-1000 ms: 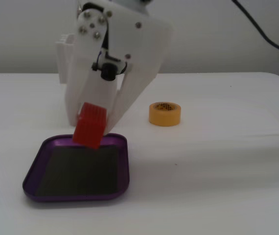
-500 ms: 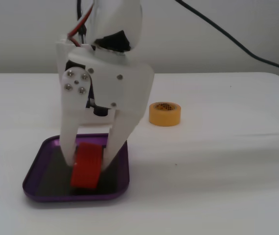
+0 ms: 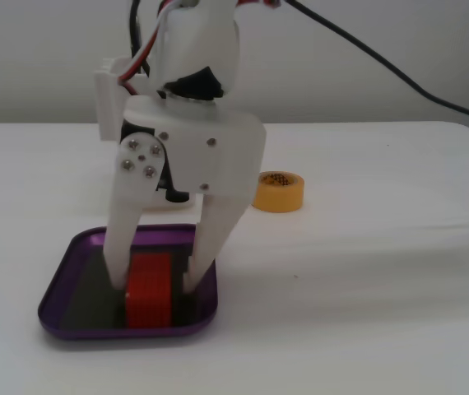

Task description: Pick up the red cube and place it in the box.

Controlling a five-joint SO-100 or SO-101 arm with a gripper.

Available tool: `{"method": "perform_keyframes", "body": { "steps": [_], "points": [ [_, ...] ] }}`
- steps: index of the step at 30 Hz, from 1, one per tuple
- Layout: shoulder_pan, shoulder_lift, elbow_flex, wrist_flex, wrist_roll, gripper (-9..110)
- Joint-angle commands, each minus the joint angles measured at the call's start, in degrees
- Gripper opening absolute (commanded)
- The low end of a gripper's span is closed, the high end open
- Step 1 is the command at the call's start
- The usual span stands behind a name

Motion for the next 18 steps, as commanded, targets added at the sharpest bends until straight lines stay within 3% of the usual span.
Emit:
{"method": "perform_keyframes", "body": {
  "steps": [1,12,18],
  "points": [
    [0.7,5.0,-6.2,4.3,-0.5,18],
    [1.8,21.0,-29.4,28.6,-3.8,19],
    [6.4,39.5,-15.2,28.6,-6.2,18]
  ]
}}
